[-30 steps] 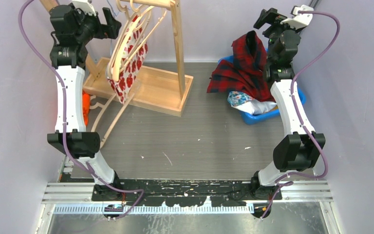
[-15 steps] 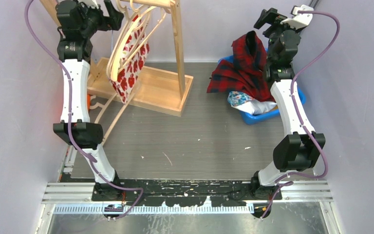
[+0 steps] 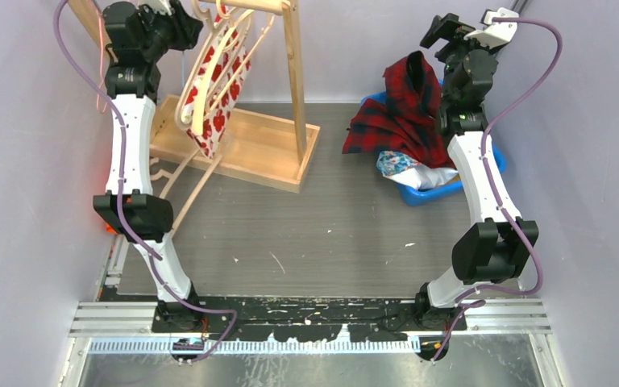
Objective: Remove the skirt from the hanger
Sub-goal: Pick up the hanger from the clothesline.
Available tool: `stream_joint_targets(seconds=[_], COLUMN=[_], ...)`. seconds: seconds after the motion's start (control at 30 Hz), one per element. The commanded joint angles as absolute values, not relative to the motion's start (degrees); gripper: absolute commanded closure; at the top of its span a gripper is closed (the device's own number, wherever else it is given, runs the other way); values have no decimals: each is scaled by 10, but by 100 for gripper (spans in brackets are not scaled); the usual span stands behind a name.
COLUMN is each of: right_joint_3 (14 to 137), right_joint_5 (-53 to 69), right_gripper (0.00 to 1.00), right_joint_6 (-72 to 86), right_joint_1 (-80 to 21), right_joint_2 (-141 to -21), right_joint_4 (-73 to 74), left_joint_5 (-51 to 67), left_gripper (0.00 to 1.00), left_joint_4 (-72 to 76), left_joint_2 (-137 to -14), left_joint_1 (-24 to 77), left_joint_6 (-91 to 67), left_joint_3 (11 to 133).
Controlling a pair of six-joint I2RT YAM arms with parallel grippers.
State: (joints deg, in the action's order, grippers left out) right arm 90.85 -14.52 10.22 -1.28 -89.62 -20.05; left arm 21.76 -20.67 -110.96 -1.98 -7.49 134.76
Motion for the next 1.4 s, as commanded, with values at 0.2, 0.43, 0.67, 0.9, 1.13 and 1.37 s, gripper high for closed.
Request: stream_joint_targets(seconds=[0.2, 0.43, 0.67, 0.9, 1.13, 1.37], right_joint_3=[913, 906, 901, 898, 892, 890], right_joint_5=[-155, -157, -154, -150, -142, -121], right_gripper=[0, 0, 0, 0, 0, 0], right_joint_6=[81, 84, 101, 114, 119, 134], right_joint_1=[-15, -15, -15, -15, -15, -16], right_joint_2=[-868, -867, -870, -874, -873, -880], right_joint_4=[-226, -231, -237, -240, -227, -193], left_joint_5=[226, 230, 213, 216, 221, 167], left_gripper=[100, 100, 100, 100, 100, 100], left_joint_4=[-154, -154, -169, -188, -240, -305], left_joint_2=[-1127, -1107, -1063, -1017, -934, -794], left_joint_1=[-17, -17, -19, -20, -20, -20], left_joint_6=[-85, -76, -66, -46, 3, 95], left_joint_3=[1366, 1387, 1414, 1406, 1286, 1096])
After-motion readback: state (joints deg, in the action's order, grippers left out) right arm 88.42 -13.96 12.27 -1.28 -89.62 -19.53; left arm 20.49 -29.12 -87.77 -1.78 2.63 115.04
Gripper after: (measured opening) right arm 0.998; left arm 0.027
